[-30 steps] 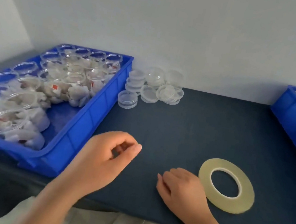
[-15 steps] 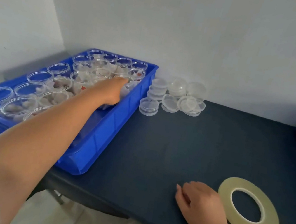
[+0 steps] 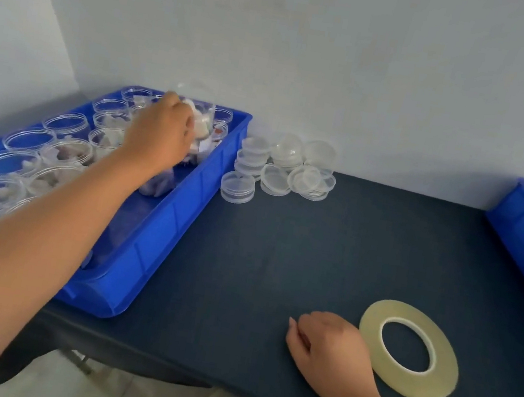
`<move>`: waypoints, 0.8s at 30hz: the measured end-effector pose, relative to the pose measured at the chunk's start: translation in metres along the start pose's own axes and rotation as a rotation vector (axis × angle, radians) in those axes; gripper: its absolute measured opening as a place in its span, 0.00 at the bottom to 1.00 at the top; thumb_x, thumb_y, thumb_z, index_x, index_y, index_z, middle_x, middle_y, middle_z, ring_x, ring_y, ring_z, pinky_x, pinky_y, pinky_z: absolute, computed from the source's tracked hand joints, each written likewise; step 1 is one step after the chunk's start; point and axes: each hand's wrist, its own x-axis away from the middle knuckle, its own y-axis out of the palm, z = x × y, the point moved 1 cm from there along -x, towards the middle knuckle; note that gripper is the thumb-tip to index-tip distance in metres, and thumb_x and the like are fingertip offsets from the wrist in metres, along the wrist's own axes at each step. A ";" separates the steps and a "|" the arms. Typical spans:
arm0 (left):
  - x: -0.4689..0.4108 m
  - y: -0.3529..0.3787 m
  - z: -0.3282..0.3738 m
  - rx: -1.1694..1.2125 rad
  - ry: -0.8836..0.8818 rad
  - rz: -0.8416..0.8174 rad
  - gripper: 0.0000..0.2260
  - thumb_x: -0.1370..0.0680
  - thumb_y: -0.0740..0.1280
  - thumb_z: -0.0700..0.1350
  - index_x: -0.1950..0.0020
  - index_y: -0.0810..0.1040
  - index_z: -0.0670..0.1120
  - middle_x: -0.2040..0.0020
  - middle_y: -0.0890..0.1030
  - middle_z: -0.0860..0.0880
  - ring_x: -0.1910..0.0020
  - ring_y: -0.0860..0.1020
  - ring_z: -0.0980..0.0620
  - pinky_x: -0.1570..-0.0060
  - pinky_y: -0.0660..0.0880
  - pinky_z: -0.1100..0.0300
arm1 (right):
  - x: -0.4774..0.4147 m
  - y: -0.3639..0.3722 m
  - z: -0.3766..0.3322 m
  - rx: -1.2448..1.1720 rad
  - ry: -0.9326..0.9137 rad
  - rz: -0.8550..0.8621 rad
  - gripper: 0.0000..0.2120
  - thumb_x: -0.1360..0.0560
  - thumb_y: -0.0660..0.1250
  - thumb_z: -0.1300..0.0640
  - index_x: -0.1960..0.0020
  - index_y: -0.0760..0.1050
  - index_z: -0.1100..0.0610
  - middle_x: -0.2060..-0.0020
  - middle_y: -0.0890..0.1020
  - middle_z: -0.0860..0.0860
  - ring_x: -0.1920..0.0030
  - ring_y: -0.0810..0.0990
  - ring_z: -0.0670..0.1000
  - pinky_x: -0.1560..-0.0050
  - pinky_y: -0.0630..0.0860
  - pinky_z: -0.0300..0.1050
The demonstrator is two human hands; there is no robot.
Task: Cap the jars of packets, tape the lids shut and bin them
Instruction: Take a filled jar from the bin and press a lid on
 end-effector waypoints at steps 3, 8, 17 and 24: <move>0.000 -0.041 0.019 0.131 0.053 0.172 0.13 0.23 0.75 0.56 0.52 0.78 0.47 0.47 0.76 0.46 0.55 0.78 0.45 0.55 0.74 0.50 | -0.001 0.000 -0.002 -0.012 0.011 0.008 0.24 0.23 0.74 0.53 0.68 0.62 0.51 0.74 0.68 0.46 0.73 0.68 0.51 0.74 0.71 0.51; 0.044 -0.084 0.086 0.475 0.186 0.014 0.17 0.30 0.77 0.65 0.59 0.76 0.55 0.56 0.74 0.58 0.61 0.74 0.59 0.59 0.69 0.64 | -0.001 -0.007 -0.003 -0.129 0.134 -0.008 0.16 0.20 0.67 0.38 0.53 0.77 0.51 0.58 0.78 0.43 0.57 0.78 0.48 0.57 0.79 0.46; 0.166 -0.028 0.182 0.563 0.388 -0.257 0.17 0.25 0.72 0.65 0.55 0.77 0.53 0.50 0.75 0.59 0.59 0.78 0.59 0.60 0.76 0.58 | -0.002 -0.022 -0.002 -0.400 0.362 -0.029 0.56 0.32 0.77 0.30 0.17 0.59 0.58 0.23 0.71 0.47 0.24 0.72 0.47 0.26 0.72 0.47; 0.183 0.000 0.196 0.613 0.480 -0.284 0.15 0.23 0.72 0.63 0.55 0.70 0.55 0.48 0.75 0.61 0.52 0.75 0.60 0.55 0.76 0.61 | 0.001 -0.016 0.002 -0.406 0.386 0.053 0.44 0.30 0.73 0.32 0.22 0.59 0.48 0.37 0.76 0.36 0.42 0.80 0.41 0.54 0.72 0.25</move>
